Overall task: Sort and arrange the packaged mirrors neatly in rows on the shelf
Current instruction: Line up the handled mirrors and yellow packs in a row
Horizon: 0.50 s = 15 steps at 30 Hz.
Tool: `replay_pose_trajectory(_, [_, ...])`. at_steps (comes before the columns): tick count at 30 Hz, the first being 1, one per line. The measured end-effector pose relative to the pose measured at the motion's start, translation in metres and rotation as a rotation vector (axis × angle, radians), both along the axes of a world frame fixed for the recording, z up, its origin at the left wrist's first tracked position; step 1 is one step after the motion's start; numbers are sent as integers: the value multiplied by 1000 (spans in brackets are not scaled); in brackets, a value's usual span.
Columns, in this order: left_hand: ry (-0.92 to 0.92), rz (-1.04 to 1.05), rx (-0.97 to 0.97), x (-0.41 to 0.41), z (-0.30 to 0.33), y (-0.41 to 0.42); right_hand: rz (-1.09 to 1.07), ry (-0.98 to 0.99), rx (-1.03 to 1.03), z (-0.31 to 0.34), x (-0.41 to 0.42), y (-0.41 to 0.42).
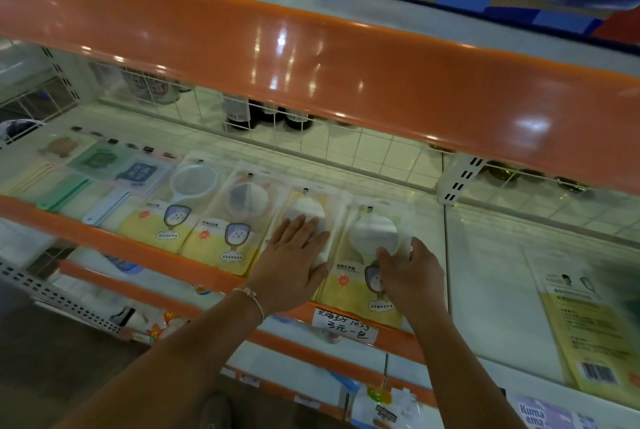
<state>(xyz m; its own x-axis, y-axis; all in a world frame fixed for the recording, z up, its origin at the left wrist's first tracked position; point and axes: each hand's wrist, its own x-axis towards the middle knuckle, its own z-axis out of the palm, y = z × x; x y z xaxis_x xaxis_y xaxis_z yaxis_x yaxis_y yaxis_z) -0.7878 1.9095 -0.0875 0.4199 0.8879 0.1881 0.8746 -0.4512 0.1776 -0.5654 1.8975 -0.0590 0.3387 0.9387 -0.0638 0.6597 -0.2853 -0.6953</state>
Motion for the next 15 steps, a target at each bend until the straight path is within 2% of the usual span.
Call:
replay_pose_trajectory(2, [12, -4, -12, 0, 0, 0, 9, -106, -17, -1, -4, -1])
replay_pose_trajectory(6, [24, -5, -16, 0, -1, 0, 13, -192, -56, -1, -10, -1])
replay_pose_trajectory(15, [26, -3, -23, -1, -1, 1, 61, -232, -73, -2, -11, 1])
